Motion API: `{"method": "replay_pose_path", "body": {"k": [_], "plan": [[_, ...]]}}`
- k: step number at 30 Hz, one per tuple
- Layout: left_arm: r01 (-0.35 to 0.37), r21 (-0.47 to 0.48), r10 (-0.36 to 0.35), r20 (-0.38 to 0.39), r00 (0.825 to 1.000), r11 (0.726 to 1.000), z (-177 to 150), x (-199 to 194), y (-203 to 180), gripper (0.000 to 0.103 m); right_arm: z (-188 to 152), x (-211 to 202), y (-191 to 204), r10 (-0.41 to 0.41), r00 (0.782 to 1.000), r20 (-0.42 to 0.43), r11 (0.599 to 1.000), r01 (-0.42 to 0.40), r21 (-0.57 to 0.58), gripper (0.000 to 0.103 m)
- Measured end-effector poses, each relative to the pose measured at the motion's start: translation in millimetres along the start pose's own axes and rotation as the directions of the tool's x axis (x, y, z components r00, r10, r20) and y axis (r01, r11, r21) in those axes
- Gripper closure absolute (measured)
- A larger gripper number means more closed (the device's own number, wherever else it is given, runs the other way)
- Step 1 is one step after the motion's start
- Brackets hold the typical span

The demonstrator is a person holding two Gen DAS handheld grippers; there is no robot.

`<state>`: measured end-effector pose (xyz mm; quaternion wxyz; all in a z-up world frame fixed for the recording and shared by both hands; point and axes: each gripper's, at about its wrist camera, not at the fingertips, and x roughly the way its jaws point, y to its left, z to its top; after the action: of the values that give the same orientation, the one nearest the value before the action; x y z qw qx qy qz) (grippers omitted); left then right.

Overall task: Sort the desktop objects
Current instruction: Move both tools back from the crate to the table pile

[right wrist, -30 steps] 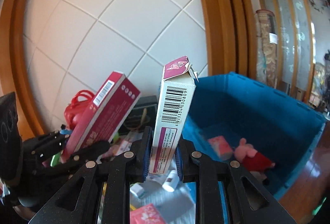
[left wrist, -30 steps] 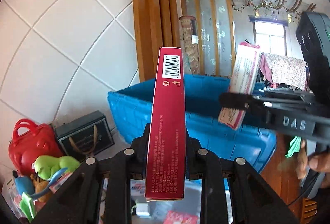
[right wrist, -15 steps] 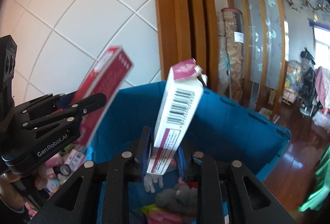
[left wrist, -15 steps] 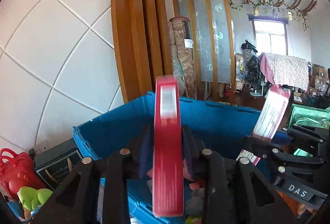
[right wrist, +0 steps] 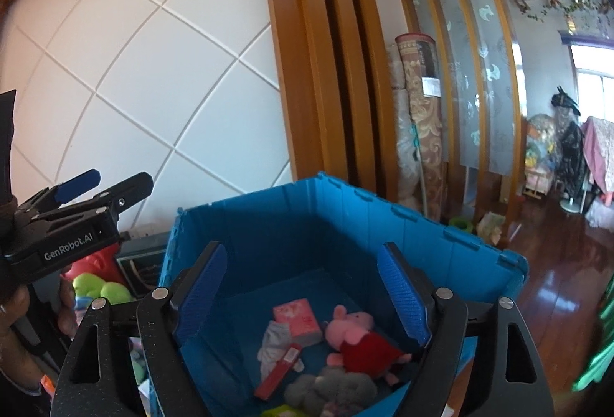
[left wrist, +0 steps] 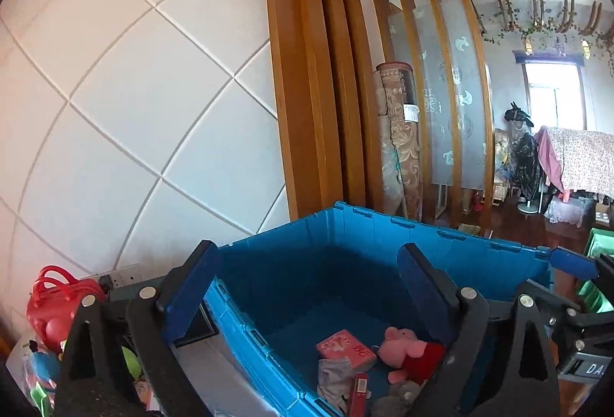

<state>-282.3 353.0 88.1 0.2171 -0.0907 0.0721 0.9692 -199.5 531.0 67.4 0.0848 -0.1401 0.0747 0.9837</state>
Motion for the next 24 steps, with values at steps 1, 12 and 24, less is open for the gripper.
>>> {"method": "replay_pose_path", "body": {"k": [1, 12, 24], "plan": [[-0.01, 0.004, 0.01, 0.001, 1.0, 1.0, -1.9, -2.5, 0.5, 0.008, -1.2, -0.6, 2.9, 0.006, 1.0, -0.002, 1.0, -0.006, -0.006, 0.016], [-0.145, 0.011, 0.145, -0.005, 0.989, 0.989, -39.7, -54.4, 44.8, 0.008, -15.3, -26.0, 44.9, 0.171, 0.985, 0.031, 0.982, -0.168, -0.085, 0.008], [-0.268, 0.009, 0.266, -0.138, 0.954, 0.963, -125.0, -132.5, 145.4, 0.008, -61.7, -39.7, 156.5, 0.364, 0.927, -0.091, 0.911, -0.375, -0.171, 0.0]]}}
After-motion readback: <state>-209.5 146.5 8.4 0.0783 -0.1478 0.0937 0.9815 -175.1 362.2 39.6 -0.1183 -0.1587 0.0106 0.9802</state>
